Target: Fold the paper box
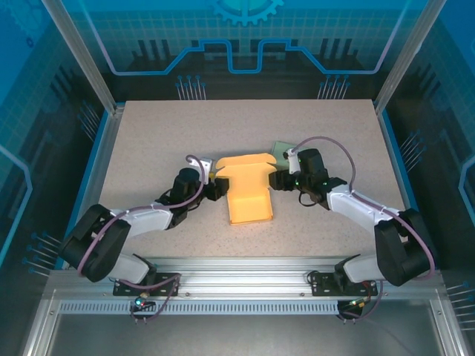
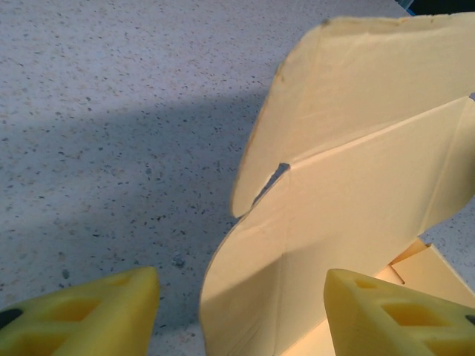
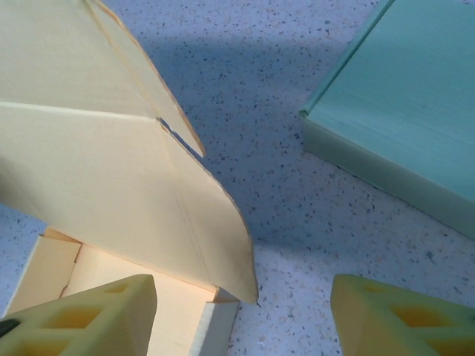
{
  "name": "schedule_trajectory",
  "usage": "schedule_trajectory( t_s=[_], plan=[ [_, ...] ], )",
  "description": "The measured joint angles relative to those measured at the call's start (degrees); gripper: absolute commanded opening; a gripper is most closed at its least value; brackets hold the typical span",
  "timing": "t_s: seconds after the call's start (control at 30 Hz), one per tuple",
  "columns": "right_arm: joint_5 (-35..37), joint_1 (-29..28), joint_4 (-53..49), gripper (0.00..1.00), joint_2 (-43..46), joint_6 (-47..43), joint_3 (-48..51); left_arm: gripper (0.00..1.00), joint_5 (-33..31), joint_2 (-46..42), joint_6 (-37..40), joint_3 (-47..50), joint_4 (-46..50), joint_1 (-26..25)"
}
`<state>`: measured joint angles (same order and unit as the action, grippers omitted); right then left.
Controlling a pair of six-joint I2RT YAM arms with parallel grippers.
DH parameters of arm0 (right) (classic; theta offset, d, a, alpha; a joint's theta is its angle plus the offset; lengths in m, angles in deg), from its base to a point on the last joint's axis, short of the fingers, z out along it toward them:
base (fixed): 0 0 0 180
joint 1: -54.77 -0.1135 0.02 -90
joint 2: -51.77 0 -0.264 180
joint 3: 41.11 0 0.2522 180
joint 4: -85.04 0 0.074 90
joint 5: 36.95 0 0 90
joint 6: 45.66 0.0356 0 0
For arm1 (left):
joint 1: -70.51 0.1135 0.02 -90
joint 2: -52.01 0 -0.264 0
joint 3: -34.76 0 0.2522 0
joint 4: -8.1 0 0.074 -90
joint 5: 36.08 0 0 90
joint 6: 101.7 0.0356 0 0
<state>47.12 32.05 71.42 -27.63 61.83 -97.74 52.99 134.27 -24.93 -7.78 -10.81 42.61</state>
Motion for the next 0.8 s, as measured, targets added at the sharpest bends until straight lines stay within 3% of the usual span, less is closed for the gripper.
schedule_trajectory(
  t_s=[0.27,0.6,0.8],
  plan=[
    [-0.52,-0.22,1.44,0.54,-3.37,-0.04,-1.22,0.43,1.22,0.63,0.09,-0.04,-0.24,0.0],
    [-0.52,-2.27,2.08,0.3,-5.92,-1.14,-3.17,0.16,2.71,2.03,1.09,-1.97,-0.2,0.0],
    [1.55,-3.89,2.05,0.2,-5.9,-1.42,-3.26,0.12,3.28,3.56,1.6,-4.92,-0.22,-0.81]
  ],
)
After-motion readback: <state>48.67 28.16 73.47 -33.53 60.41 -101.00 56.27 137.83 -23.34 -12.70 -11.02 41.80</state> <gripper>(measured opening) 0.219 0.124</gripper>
